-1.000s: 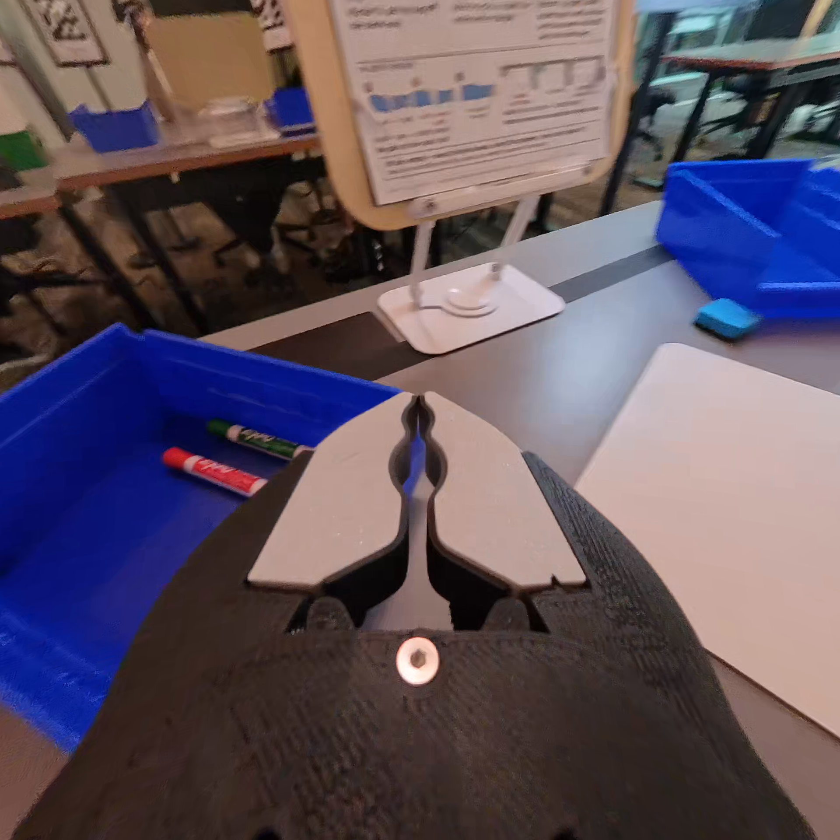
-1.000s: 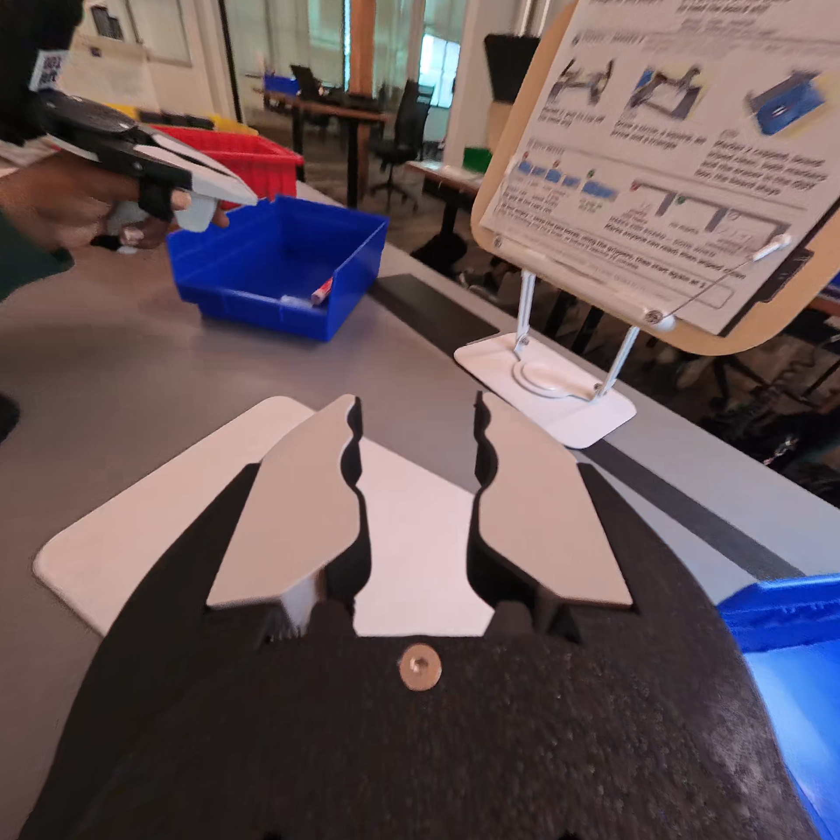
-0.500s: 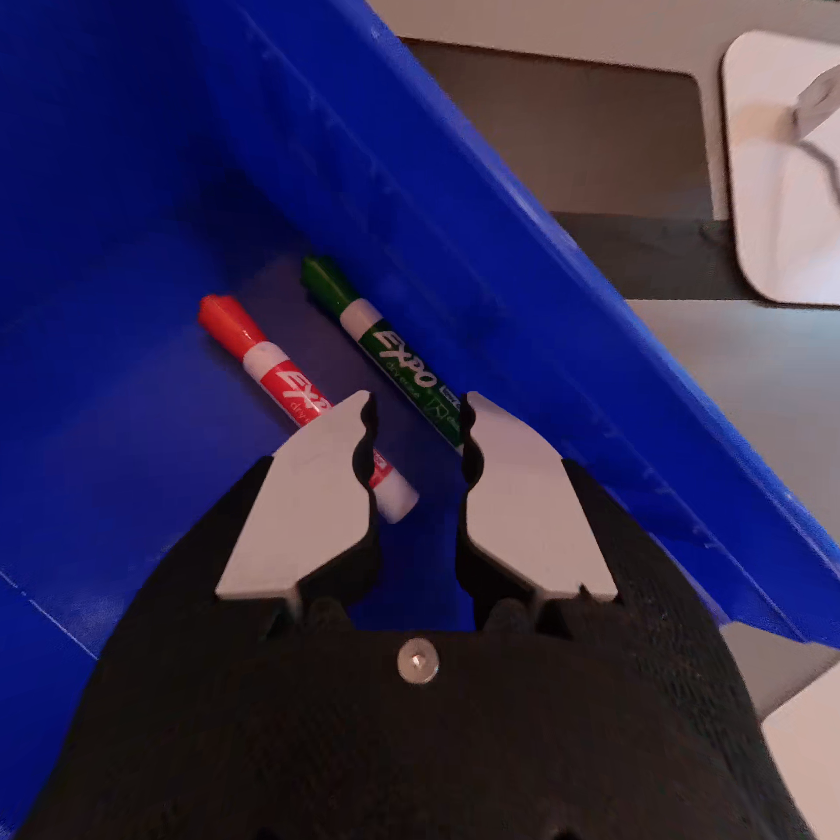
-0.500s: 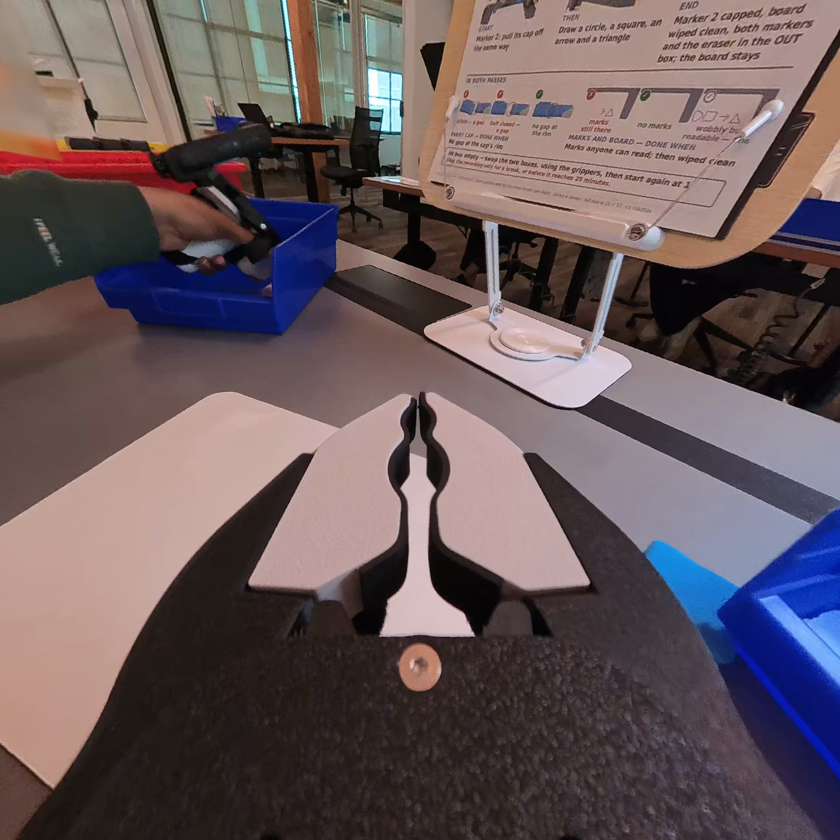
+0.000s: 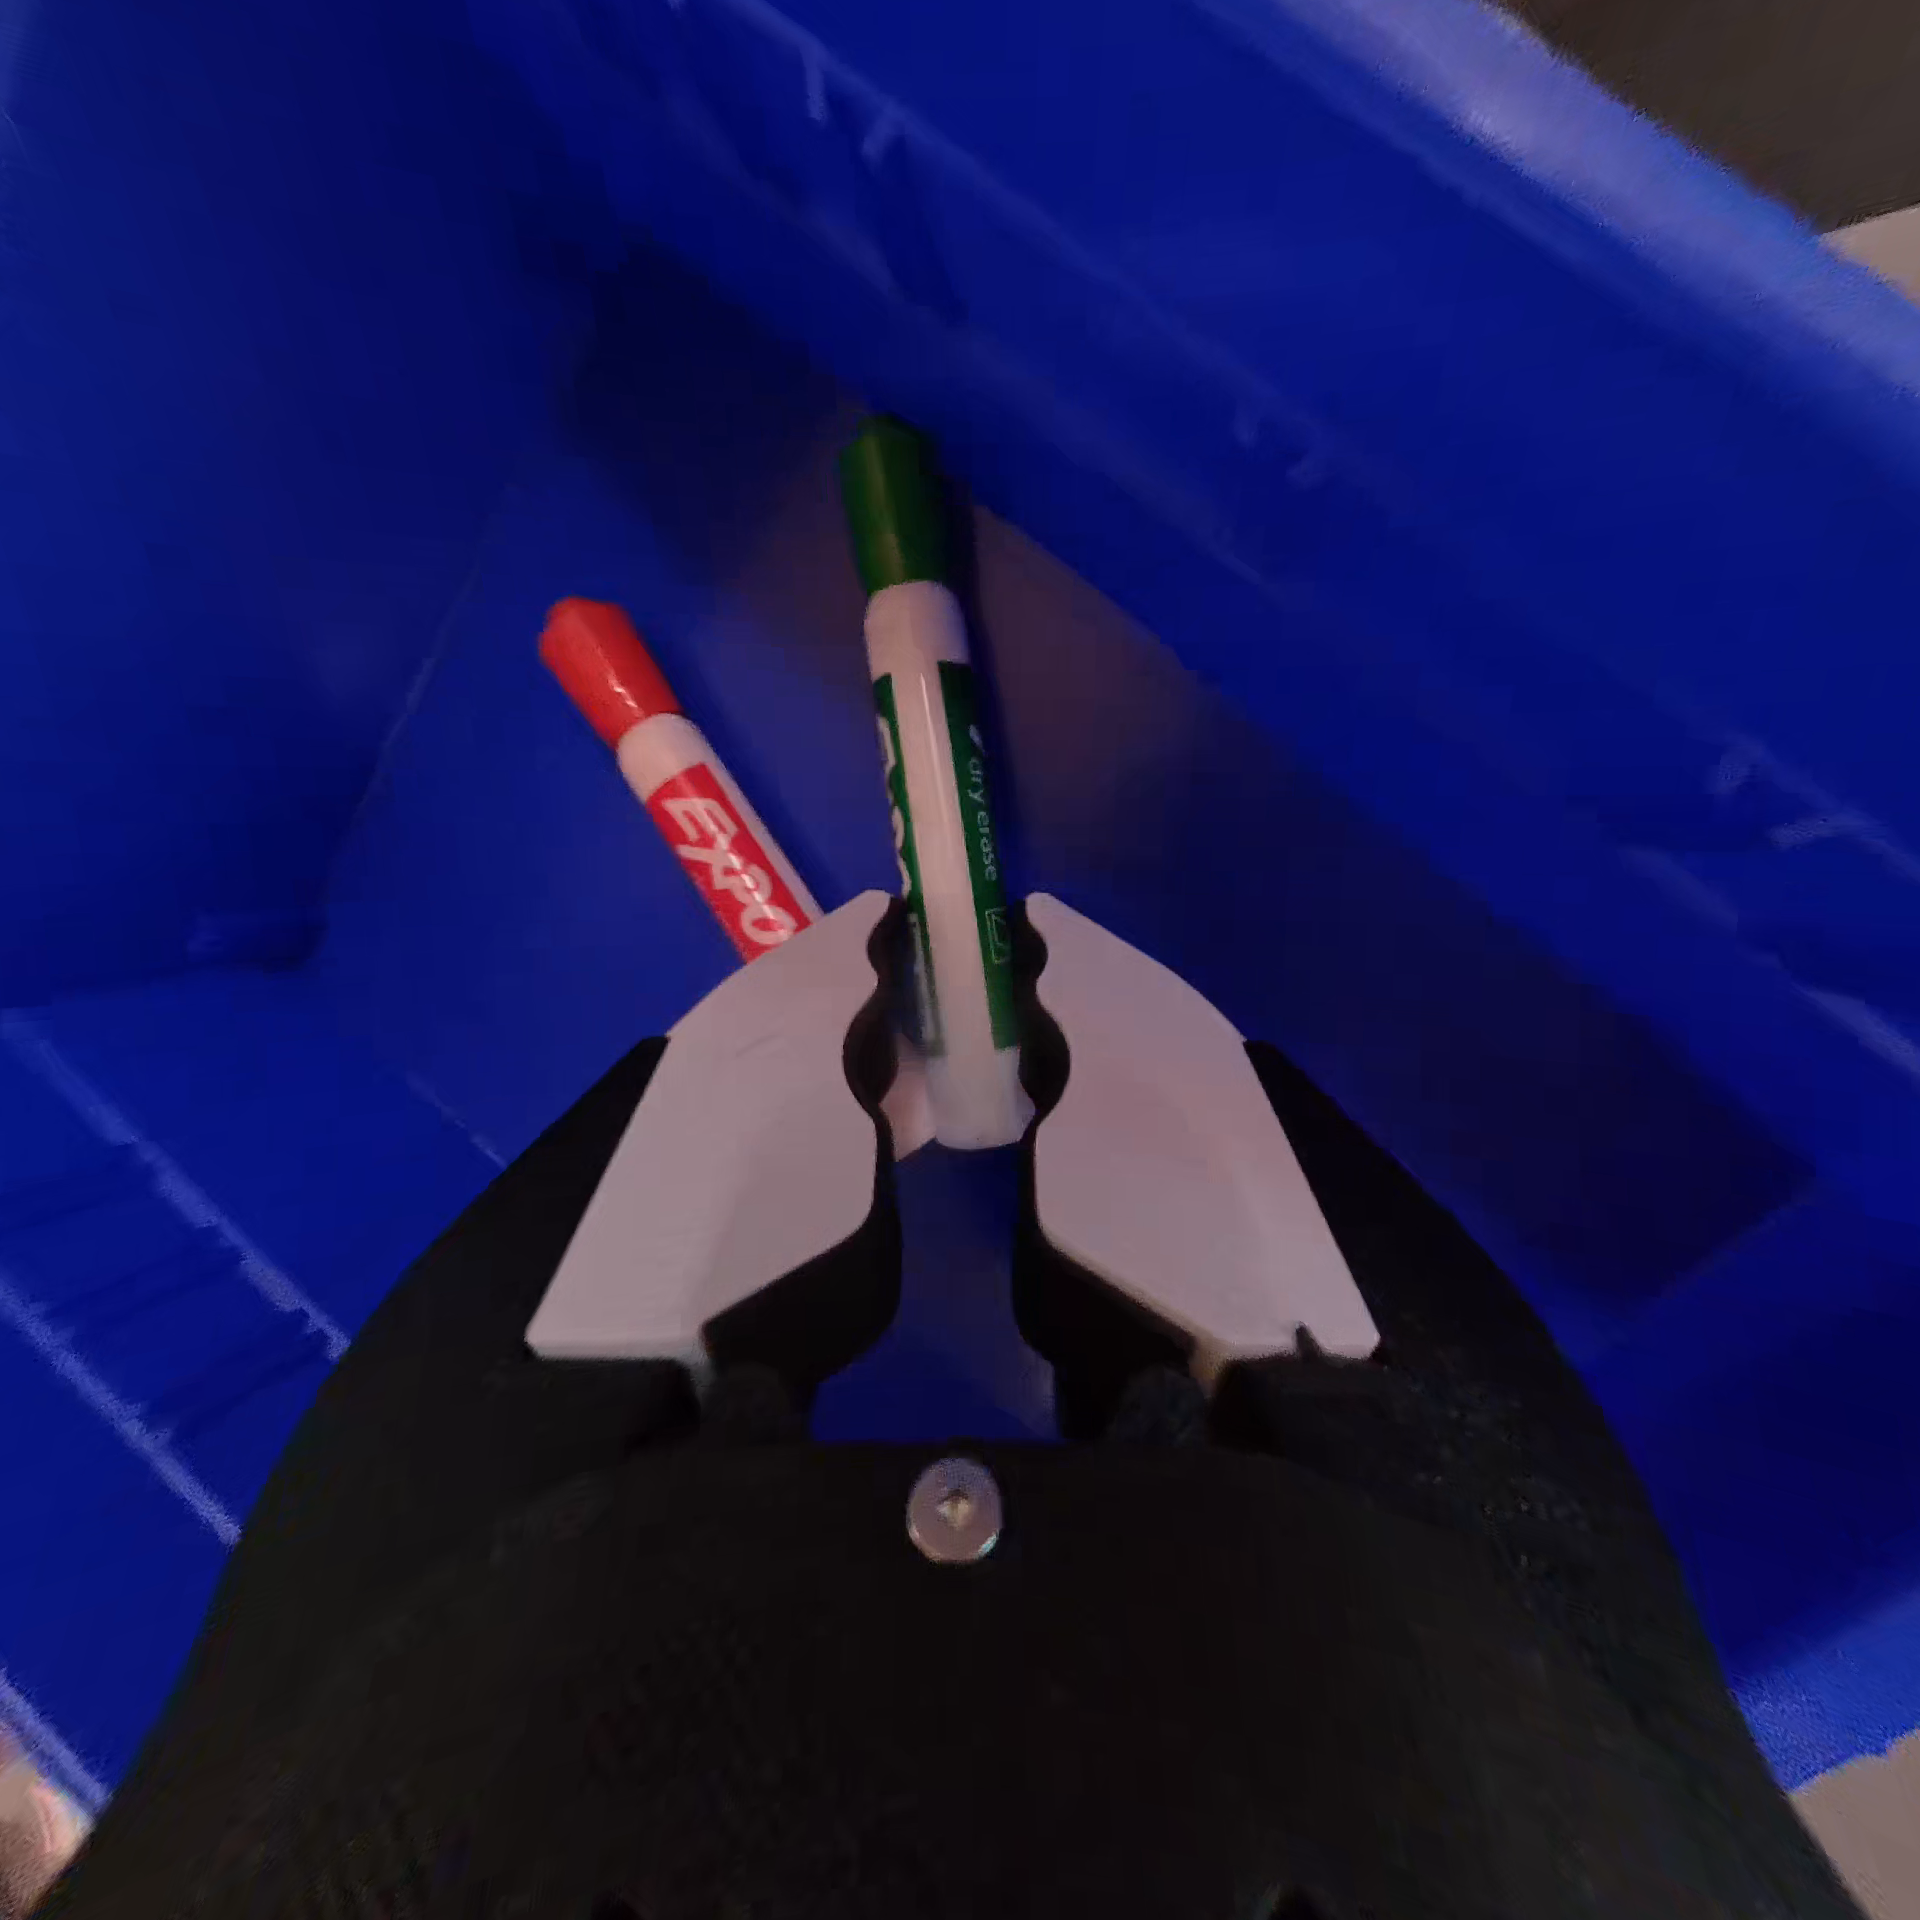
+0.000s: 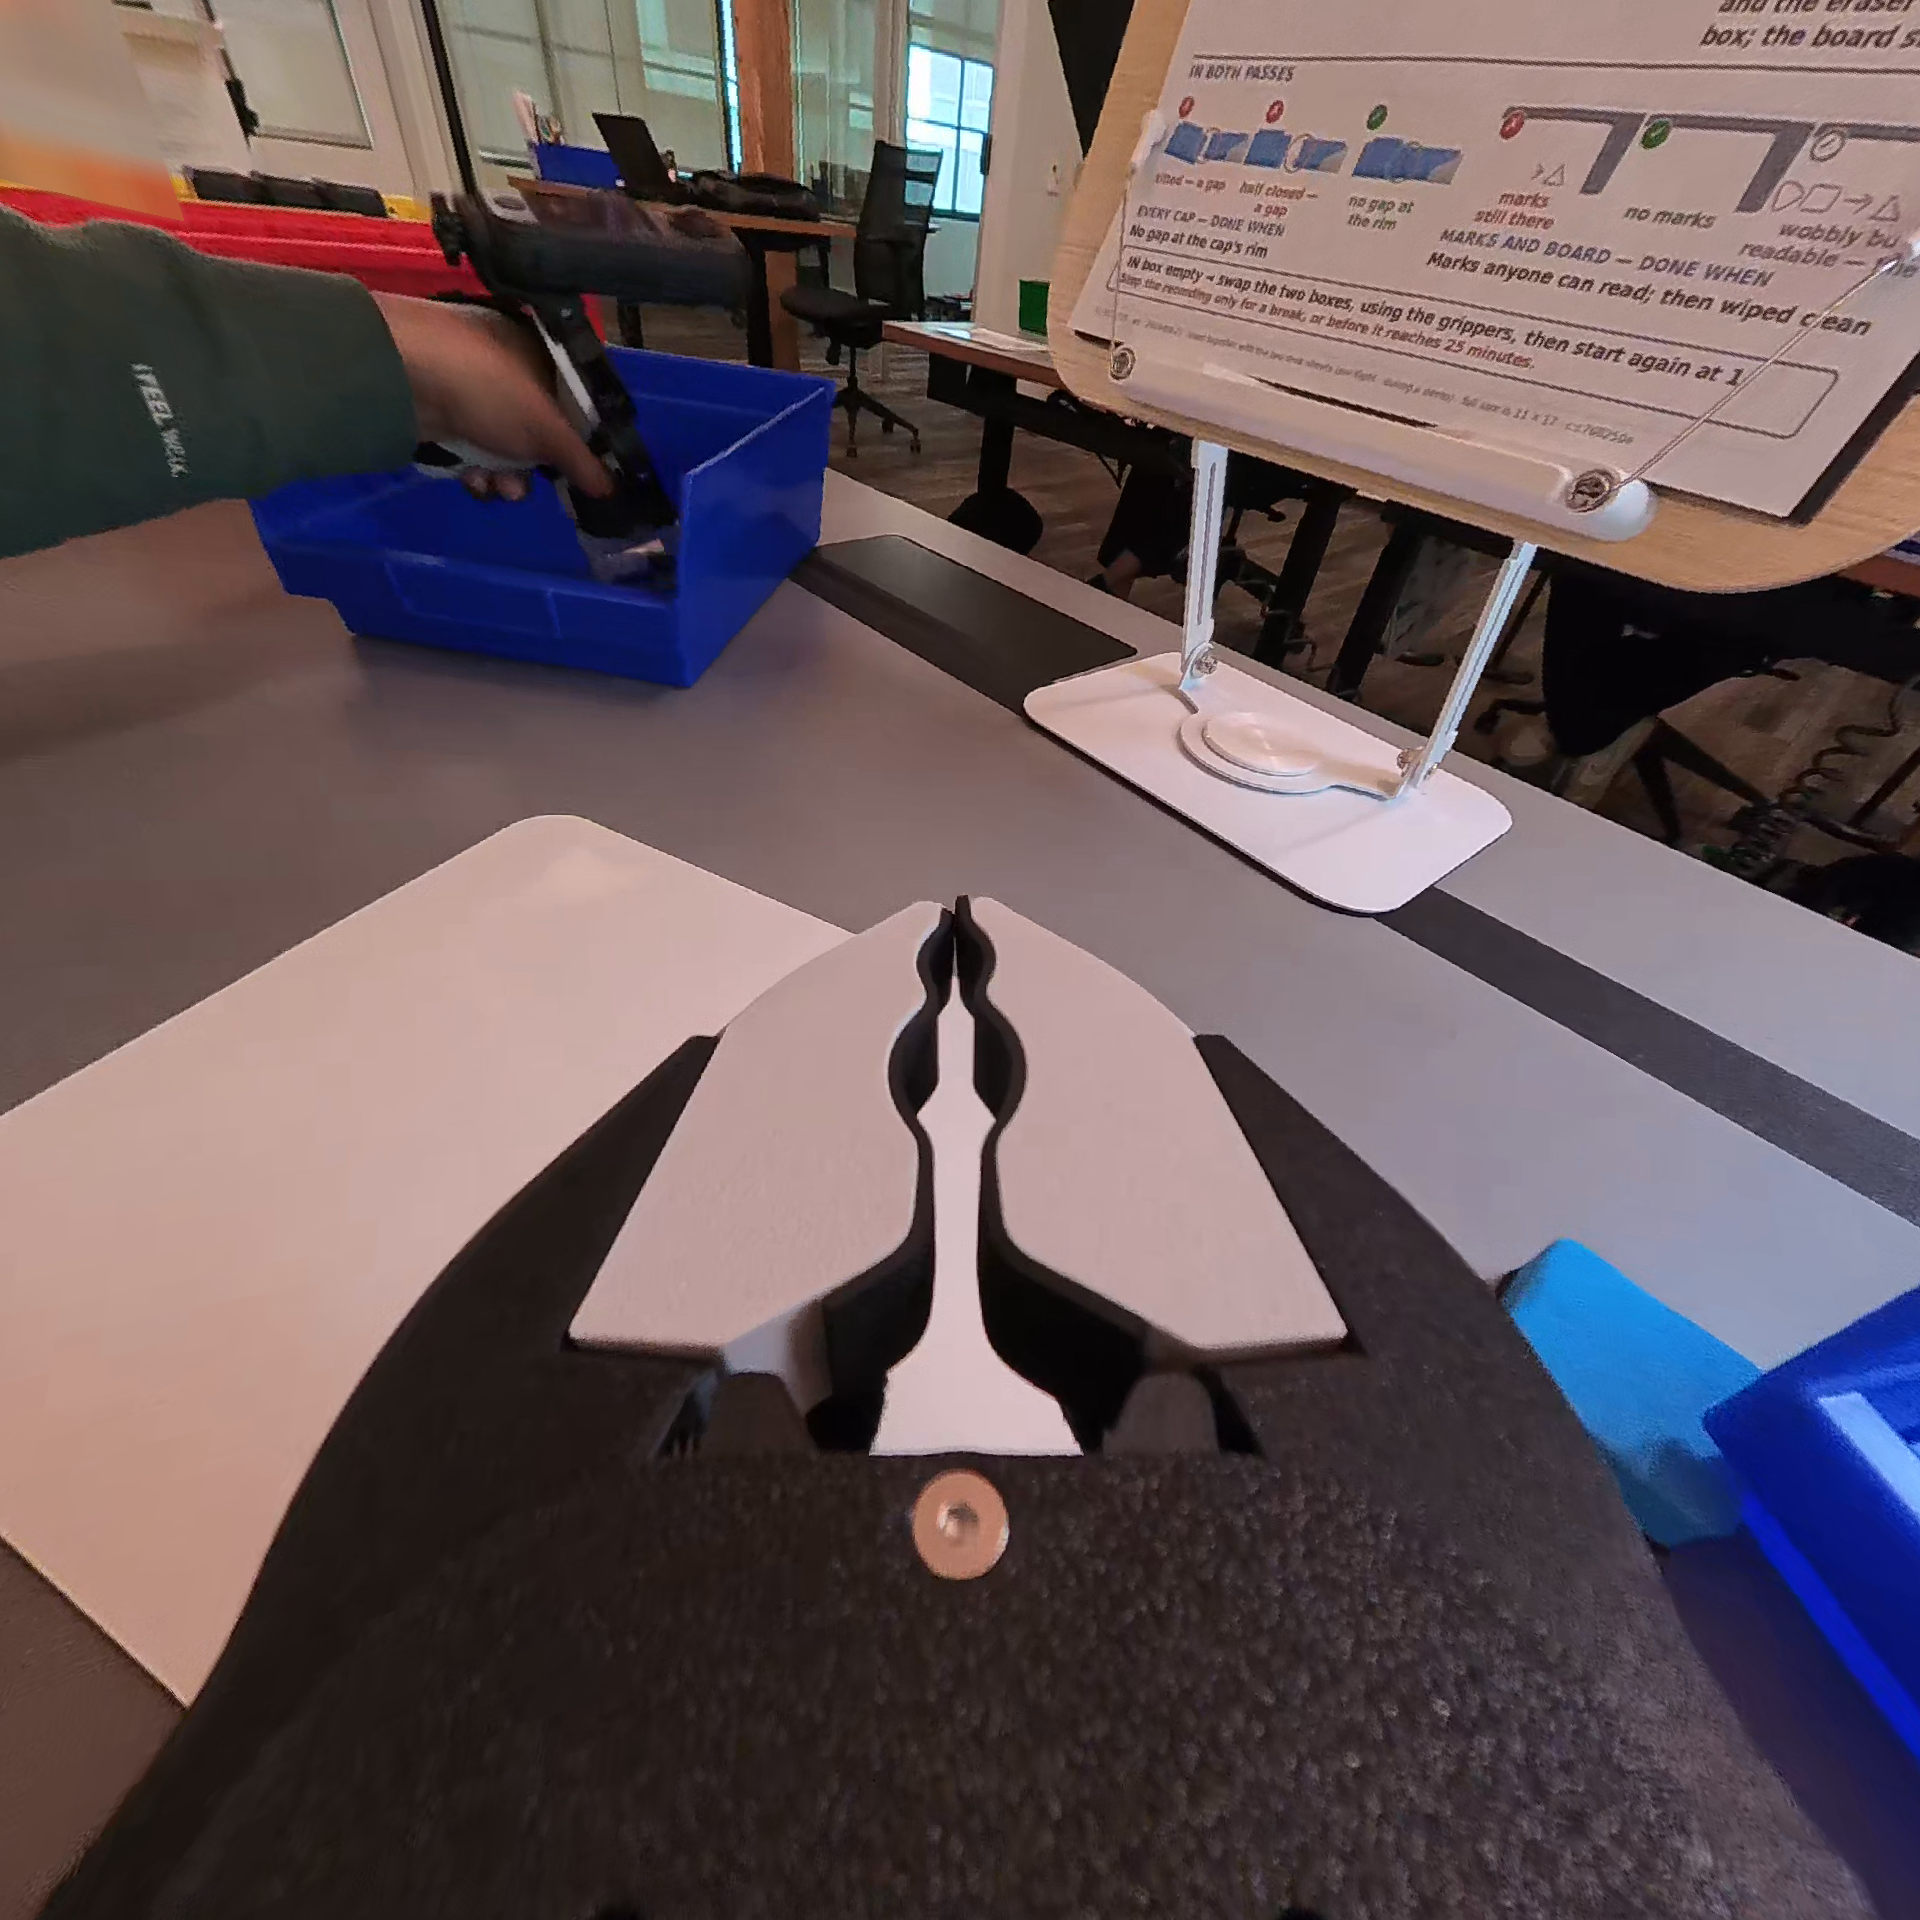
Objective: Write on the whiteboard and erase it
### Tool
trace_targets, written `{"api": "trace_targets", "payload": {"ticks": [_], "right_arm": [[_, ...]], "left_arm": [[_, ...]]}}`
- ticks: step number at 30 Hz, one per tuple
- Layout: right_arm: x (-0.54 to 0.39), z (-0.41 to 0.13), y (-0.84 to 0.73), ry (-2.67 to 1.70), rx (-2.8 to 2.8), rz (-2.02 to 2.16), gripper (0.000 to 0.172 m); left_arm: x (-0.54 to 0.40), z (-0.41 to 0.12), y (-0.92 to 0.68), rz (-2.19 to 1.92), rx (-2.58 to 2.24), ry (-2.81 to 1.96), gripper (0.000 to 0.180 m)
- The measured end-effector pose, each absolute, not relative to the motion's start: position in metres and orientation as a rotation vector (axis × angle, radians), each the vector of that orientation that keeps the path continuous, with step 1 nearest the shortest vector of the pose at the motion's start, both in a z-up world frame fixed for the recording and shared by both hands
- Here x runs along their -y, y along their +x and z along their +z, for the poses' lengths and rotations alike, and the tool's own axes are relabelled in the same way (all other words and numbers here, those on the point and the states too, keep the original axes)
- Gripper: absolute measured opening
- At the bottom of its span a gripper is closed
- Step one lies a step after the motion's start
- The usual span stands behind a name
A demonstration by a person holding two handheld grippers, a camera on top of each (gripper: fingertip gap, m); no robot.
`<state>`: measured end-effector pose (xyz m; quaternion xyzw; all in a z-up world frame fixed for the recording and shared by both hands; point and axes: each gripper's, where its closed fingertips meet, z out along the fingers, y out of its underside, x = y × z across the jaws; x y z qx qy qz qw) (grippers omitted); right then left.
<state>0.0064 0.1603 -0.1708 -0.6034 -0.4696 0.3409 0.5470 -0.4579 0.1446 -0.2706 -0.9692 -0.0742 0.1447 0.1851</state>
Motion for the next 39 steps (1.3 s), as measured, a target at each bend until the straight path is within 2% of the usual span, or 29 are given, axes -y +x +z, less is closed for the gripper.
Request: {"api": "trace_targets", "payload": {"ticks": [1, 4, 7, 8, 10, 12, 15, 19, 26, 35, 36, 38, 39], "right_arm": [[-0.160, -0.169, 0.007, -1.421, 1.112, 0.801, 0.000], [-0.159, -0.163, 0.007, -1.396, 1.096, 0.800, 0.000], [-0.151, -0.152, 0.002, -1.360, 1.079, 0.853, 0.003], [-0.147, -0.149, -0.001, -1.348, 1.079, 0.880, 0.005], [-0.137, -0.141, -0.009, -1.329, 1.080, 0.925, 0.006], [-0.129, -0.137, -0.018, -1.327, 1.092, 0.943, 0.006], [-0.116, -0.136, -0.029, -1.314, 1.120, 0.957, 0.006], [-0.105, -0.138, -0.028, -1.283, 1.157, 0.931, 0.006], [-0.100, -0.146, -0.036, -1.285, 1.204, 0.951, 0.009], [-0.053, -0.151, -0.054, -1.199, 1.377, 0.966, 0.040], [-0.049, -0.148, -0.054, -1.186, 1.380, 0.975, 0.040], [-0.044, -0.143, -0.054, -1.154, 1.373, 0.981, 0.025], [-0.043, -0.142, -0.053, -1.140, 1.372, 0.978, 0.024]], "left_arm": [[-0.145, -0.263, -0.459, 0.400, 0.212, -2.687, 0.021], [-0.149, -0.220, -0.459, 0.372, 0.220, -2.472, 0.020], [-0.153, -0.155, -0.424, 0.210, 0.144, -2.164, 0.020], [-0.149, -0.136, -0.405, 0.158, 0.084, -2.081, 0.005], [-0.140, -0.098, -0.358, -0.019, 0.020, -1.908, 0.004], [-0.131, -0.081, -0.335, 0.059, -0.059, -1.852, 0.004], [-0.134, -0.093, -0.331, 0.284, -0.172, -1.894, 0.005], [-0.137, -0.101, -0.313, 0.121, -0.184, -1.875, 0.005], [-0.128, -0.069, -0.218, -0.210, -0.363, -1.751, 0.005], [-0.081, -0.084, -0.028, -0.579, -0.786, -1.651, 0.005], [-0.077, -0.088, -0.016, -0.597, -0.814, -1.652, 0.005], [-0.072, -0.095, 0.000, -0.614, -0.847, -1.652, 0.005], [-0.071, -0.097, 0.005, -0.623, -0.853, -1.653, 0.005]]}}
